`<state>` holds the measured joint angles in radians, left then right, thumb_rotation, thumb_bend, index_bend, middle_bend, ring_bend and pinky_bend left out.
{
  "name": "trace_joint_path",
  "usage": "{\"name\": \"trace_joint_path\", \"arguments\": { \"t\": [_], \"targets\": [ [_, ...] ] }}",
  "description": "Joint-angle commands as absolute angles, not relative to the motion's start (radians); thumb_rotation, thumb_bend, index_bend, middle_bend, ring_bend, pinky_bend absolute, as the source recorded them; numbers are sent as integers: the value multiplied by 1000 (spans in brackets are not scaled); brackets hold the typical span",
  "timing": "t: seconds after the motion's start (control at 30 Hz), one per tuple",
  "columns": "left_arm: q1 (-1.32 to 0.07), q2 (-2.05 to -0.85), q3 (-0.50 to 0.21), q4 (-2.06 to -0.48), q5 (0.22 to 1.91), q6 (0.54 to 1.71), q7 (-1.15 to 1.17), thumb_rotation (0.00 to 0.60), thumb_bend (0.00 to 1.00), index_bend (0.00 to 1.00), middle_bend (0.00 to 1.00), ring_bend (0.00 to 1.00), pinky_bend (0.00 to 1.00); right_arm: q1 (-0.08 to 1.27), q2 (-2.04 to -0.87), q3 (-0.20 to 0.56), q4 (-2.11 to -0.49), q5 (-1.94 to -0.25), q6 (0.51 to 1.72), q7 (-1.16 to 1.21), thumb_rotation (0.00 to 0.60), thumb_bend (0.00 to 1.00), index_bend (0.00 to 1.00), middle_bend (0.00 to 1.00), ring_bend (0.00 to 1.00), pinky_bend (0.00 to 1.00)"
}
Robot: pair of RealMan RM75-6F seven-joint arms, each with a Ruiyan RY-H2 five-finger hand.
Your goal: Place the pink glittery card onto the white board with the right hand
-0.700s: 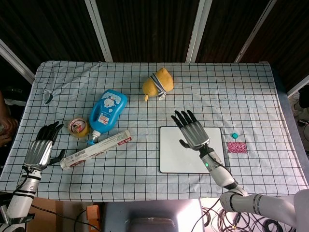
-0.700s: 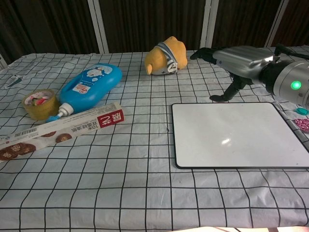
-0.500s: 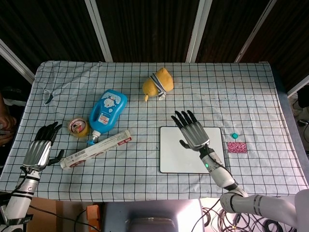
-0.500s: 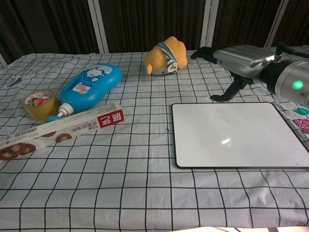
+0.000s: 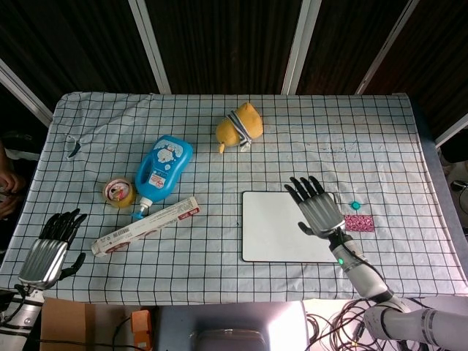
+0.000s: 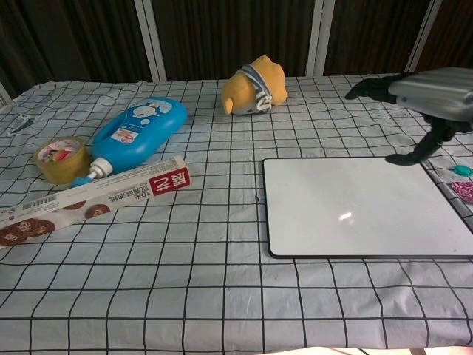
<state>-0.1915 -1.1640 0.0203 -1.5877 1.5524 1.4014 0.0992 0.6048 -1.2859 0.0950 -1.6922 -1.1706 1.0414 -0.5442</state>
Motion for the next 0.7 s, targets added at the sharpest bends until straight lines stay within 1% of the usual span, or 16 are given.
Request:
{"name": "trace_joint_path", "arguments": {
  "t": [0.03, 0.1, 0.2, 0.33, 0.57, 0.7],
  "targets": [
    [-106, -1198, 90, -1530, 1641, 1516, 135, 600, 371, 0, 0, 0, 8, 538, -1170, 10, -1713, -1208, 1033, -483, 600, 215, 75, 0, 0, 0],
    [-76, -1222, 104, -1491, 1663, 1559, 128, 600, 370, 0, 0, 0, 7, 517, -1126, -22, -1685, -1235, 1016, -435, 600, 215, 80, 0, 0, 0],
    [-60, -1251, 109, -1431, 1690, 1593, 92, 600, 369, 0, 0, 0, 8, 487, -1109, -53, -1613, -1273, 1014, -365, 600, 215, 99, 0, 0, 0],
    [-60, -1276, 107, -1388, 1676, 1570, 40, 600, 369, 0, 0, 0, 8, 472, -1127, -77, -1498, -1293, 957, -253, 600, 215, 136, 0, 0, 0],
    [-68, -1285, 108, -1382, 1669, 1532, 31, 600, 369, 0, 0, 0, 8, 498, -1221, -52, -1319, -1275, 868, -196, 600, 215, 216, 0, 0, 0],
    [-68, -1284, 106, -1388, 1665, 1524, 37, 600, 369, 0, 0, 0, 8, 513, -1261, -37, -1251, -1258, 830, -193, 600, 214, 262, 0, 0, 0]
  ]
}}
